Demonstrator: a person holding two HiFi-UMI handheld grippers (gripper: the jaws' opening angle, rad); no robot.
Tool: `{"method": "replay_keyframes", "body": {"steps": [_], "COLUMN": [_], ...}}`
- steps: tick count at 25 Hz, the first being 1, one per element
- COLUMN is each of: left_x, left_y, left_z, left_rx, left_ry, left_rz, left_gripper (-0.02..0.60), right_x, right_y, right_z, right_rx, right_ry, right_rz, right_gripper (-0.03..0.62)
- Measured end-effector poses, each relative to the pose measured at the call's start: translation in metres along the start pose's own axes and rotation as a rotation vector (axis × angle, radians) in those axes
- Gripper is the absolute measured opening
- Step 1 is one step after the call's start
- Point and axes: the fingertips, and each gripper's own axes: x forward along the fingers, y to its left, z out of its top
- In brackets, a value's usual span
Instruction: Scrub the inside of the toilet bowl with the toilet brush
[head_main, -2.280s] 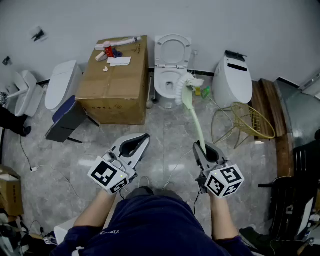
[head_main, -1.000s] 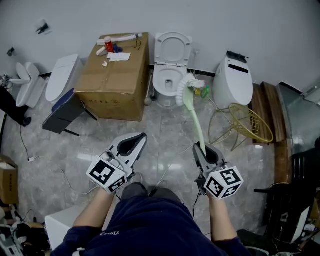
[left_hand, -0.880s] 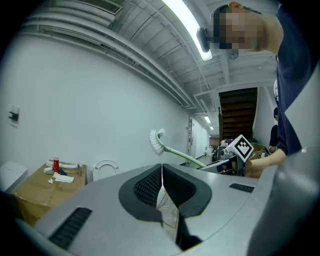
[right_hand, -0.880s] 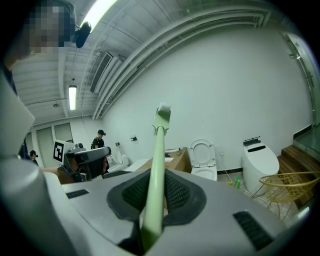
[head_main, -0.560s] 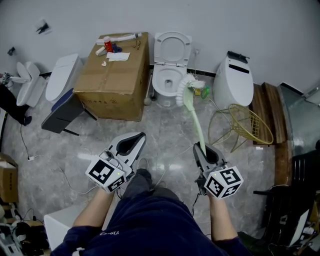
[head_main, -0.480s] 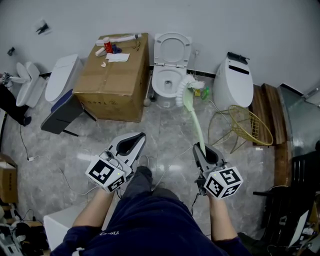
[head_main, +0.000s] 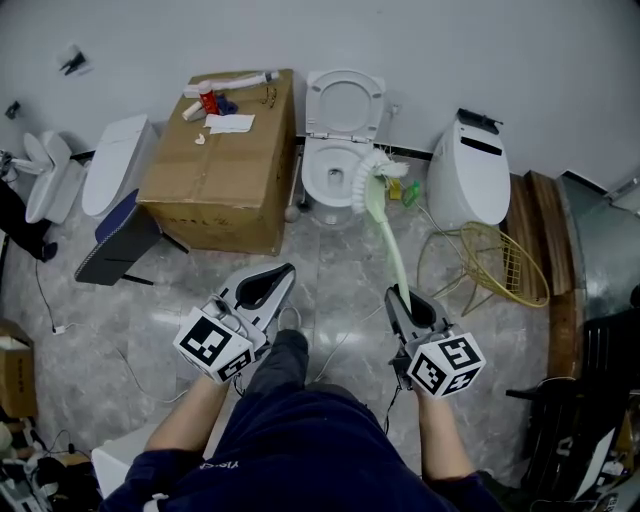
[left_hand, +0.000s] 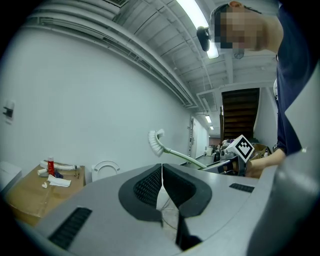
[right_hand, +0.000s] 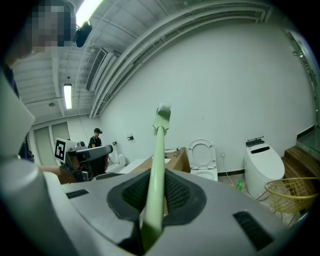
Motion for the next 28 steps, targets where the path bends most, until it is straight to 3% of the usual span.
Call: {"method": "replay_keyframes", "body": {"steps": [20,28], "left_x": [0.073,0.088], "left_y": [0.179,0.226], "left_z": [0.021,0.029], "left_rx": [-0.034,-0.033], "left_ry": [0.029,0.025], "left_rz": [-0.048,-0.061], "left_gripper": [0.032,0.032], "right_x": [0.181,0.224], "right_y": [-0.020,-0.023], "right_z": [0.068,0.087], "right_rx": [0.002,-0.002], "right_ry": [0.036,0.032], "right_rz": [-0.025,-0.042], "right_gripper": [0.055,0.055]}}
